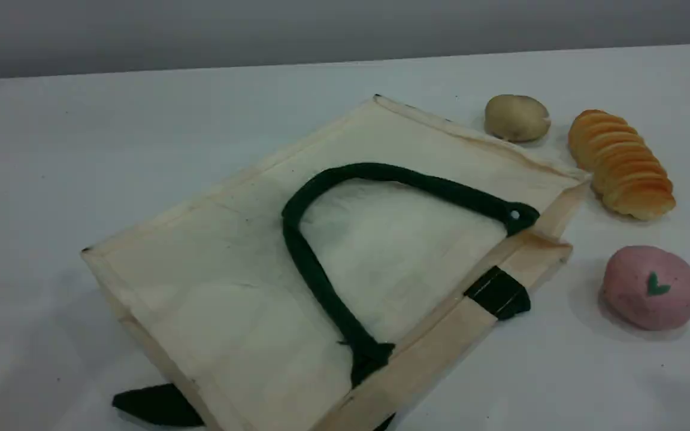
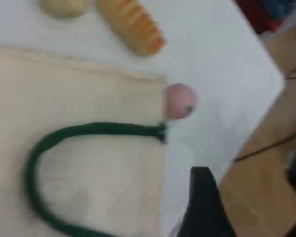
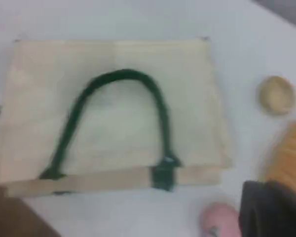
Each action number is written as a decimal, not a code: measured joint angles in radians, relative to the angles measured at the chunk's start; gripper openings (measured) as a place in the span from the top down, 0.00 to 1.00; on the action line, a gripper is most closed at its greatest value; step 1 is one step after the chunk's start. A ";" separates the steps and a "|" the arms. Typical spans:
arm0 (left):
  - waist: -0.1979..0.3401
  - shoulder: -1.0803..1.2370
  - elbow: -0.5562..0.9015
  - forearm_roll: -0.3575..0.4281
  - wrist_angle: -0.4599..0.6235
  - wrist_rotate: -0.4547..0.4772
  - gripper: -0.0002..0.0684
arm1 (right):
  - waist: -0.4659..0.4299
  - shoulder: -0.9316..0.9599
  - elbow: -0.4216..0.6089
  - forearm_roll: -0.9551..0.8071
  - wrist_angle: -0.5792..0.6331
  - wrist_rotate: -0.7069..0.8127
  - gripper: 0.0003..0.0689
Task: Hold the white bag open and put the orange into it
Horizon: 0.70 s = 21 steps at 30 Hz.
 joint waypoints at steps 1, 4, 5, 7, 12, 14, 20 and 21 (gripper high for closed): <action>-0.021 -0.009 0.000 -0.009 -0.005 0.007 0.42 | 0.000 -0.024 0.000 -0.044 0.016 0.027 0.99; -0.098 -0.043 0.000 0.026 -0.051 0.025 0.53 | 0.000 -0.095 0.000 -0.151 0.069 0.081 0.99; -0.124 -0.053 0.001 0.056 -0.063 0.023 0.58 | 0.000 -0.123 0.000 -0.176 0.088 0.082 0.99; -0.188 -0.077 0.002 0.114 -0.094 0.000 0.67 | 0.000 -0.178 0.003 -0.196 0.105 0.082 0.99; -0.327 -0.133 0.017 0.300 -0.134 -0.119 0.89 | 0.000 -0.333 0.032 -0.129 0.128 0.082 0.99; -0.376 -0.161 0.040 0.373 -0.135 -0.176 0.95 | 0.000 -0.393 0.060 -0.078 0.133 0.072 0.99; -0.491 -0.271 0.154 0.546 -0.160 -0.321 0.99 | 0.001 -0.550 0.201 0.027 0.148 0.055 0.99; -0.509 -0.296 0.178 0.562 -0.160 -0.343 1.00 | 0.001 -0.578 0.224 0.029 0.148 0.055 0.99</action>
